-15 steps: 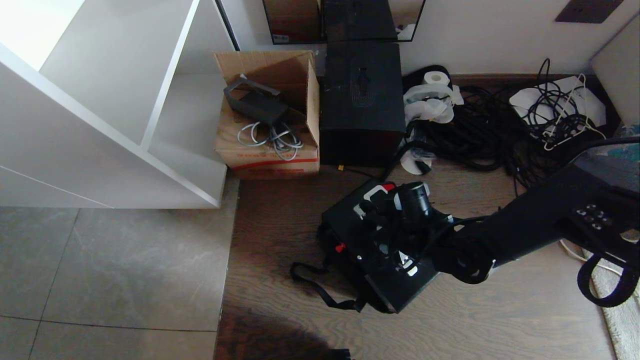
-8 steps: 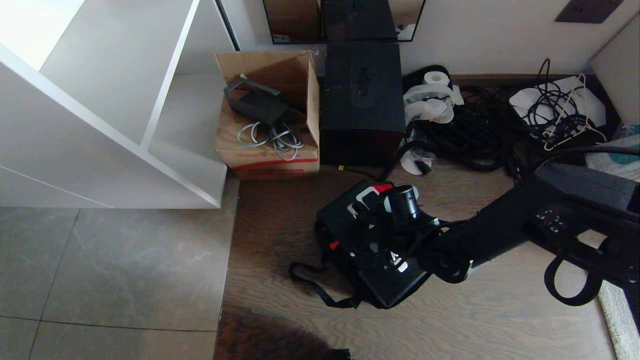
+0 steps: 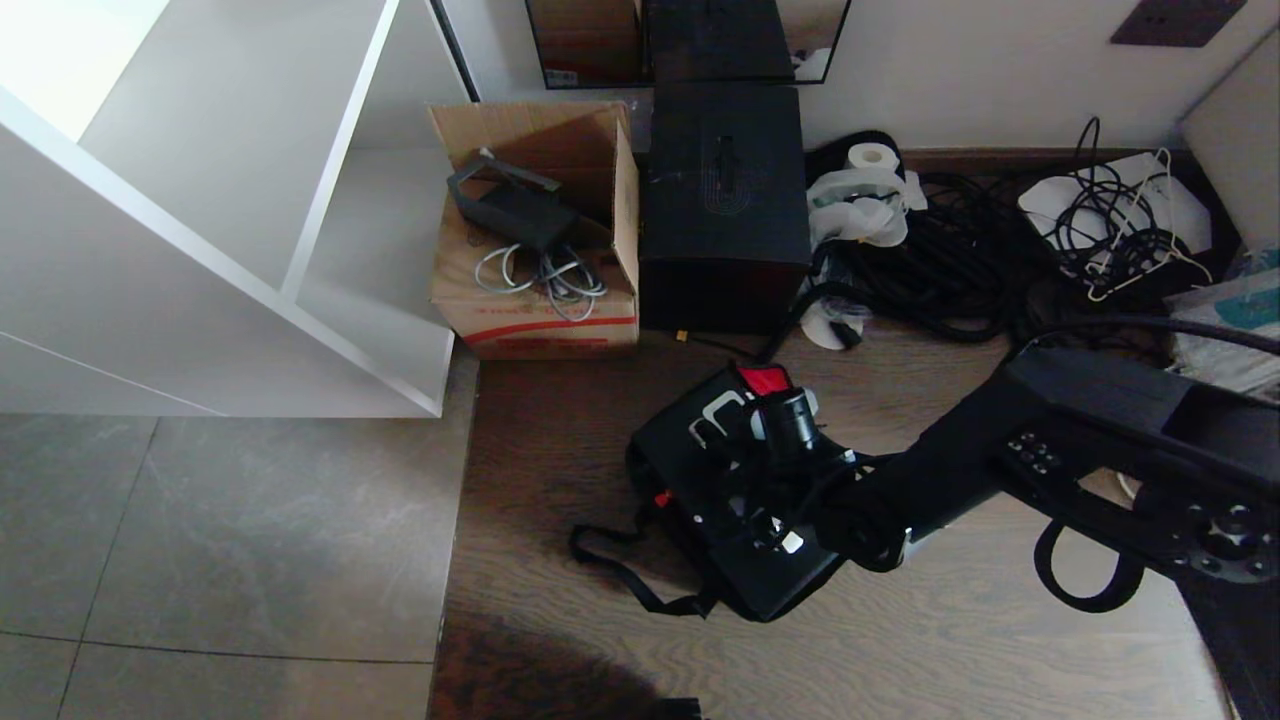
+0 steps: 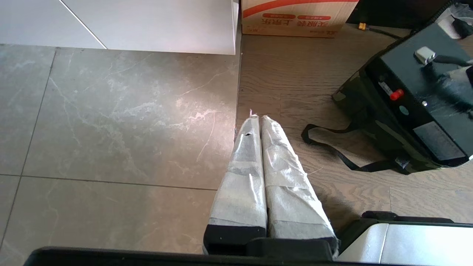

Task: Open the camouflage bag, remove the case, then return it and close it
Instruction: Place the black box back

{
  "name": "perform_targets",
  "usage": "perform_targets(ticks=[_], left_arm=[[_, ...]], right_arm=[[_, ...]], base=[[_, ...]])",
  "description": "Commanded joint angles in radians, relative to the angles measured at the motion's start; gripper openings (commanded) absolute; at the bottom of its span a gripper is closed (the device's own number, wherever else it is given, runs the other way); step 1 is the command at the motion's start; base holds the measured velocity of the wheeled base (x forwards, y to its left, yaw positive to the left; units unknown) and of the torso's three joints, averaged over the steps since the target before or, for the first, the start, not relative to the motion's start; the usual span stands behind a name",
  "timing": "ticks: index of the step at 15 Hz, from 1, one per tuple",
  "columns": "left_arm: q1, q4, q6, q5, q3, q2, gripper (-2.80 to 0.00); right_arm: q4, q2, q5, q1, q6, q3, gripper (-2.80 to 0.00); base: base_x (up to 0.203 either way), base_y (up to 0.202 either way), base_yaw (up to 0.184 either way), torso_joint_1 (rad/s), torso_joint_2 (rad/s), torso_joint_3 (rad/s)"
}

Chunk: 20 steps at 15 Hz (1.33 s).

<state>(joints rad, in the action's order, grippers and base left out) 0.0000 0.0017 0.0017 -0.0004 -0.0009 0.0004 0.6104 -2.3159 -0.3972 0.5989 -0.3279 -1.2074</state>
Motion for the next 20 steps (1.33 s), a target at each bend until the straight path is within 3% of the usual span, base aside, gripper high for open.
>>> perform_targets(ticks=[1,10,20], left_arm=[[0.0,0.0,0.0,0.0,0.001,0.0,-2.8],[0.0,0.0,0.0,0.0,0.0,0.0,-2.8],[0.0,0.0,0.0,0.0,0.001,0.0,-2.8]], right_arm=[[0.008,-0.031,-0.003,0.001,-0.002,-0.01,-2.8],[0.011,-0.107,-0.012,-0.016,-0.001,-0.078,-2.8],[0.002,-0.06,-0.01,-0.021,0.001,-0.021,-2.8]], base=[[0.0,0.0,0.0,0.0,0.0,0.0],[0.0,0.0,0.0,0.0,0.0,0.0],[0.0,0.0,0.0,0.0,0.0,0.0]])
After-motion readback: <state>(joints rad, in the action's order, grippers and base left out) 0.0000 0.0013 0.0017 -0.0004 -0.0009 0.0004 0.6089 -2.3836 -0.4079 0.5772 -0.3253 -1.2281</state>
